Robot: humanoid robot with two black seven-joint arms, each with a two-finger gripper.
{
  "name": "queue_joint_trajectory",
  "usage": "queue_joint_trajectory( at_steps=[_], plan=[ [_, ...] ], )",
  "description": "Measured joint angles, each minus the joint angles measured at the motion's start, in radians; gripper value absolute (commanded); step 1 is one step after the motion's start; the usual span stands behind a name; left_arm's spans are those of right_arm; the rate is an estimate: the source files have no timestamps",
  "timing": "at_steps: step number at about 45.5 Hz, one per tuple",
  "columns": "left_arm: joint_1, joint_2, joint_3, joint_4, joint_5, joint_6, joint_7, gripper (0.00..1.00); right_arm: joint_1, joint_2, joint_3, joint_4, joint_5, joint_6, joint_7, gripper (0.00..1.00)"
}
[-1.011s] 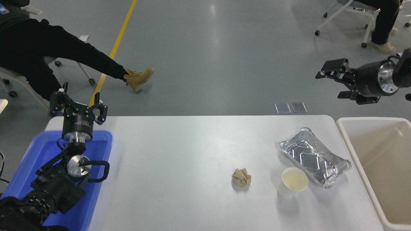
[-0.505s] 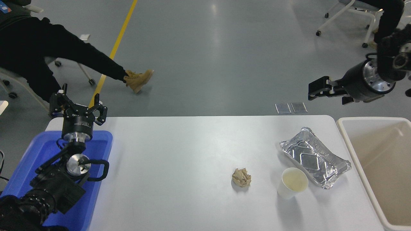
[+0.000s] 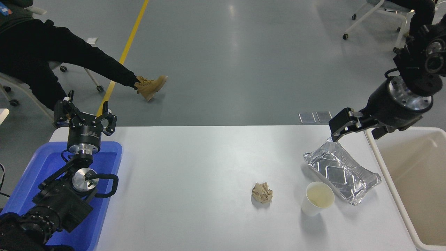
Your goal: Pick up paper cup place in dustbin
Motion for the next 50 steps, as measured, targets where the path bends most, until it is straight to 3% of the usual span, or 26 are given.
queue_joint_trajectory(
  at_steps=[20, 50],
  plan=[
    [0.000, 0.000, 0.000, 0.000, 0.000, 0.000, 0.000, 0.99, -0.017, 0.036, -0.002, 0.013, 0.022, 0.043, 0.002, 1.00],
    [-0.001, -0.002, -0.001, 0.000, 0.000, 0.000, 0.000, 0.99, -0.335, 0.058, 0.082, -0.079, -0.135, -0.180, 0.024, 1.00]
  ],
)
